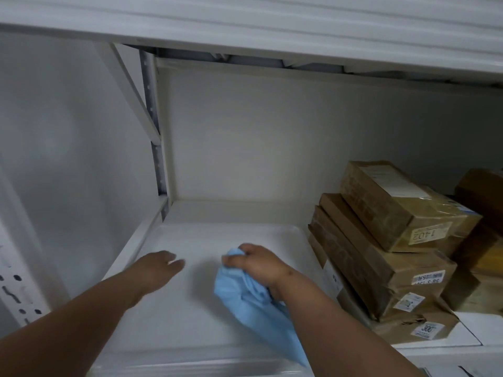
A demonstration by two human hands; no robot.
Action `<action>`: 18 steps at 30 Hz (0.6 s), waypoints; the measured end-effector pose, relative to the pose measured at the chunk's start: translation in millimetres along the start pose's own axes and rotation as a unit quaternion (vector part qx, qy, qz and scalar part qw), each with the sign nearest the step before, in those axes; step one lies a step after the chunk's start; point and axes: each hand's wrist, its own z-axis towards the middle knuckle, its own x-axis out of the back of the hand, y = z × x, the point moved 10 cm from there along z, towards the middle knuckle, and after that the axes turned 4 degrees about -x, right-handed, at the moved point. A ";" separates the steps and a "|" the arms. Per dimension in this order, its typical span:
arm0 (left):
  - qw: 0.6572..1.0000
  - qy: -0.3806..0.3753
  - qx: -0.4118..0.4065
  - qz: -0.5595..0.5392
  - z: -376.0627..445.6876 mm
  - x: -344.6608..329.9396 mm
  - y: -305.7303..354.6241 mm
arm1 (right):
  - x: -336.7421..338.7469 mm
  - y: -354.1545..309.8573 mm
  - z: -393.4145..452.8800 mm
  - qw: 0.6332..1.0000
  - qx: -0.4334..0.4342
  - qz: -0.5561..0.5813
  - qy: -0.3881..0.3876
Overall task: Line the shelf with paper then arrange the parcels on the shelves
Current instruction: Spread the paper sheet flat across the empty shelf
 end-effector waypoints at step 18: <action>0.849 -0.245 -0.137 -0.448 -46.9 -7.0 118.5 | 41.1 -67.1 -7.7 0.967 0.081 0.241 -0.018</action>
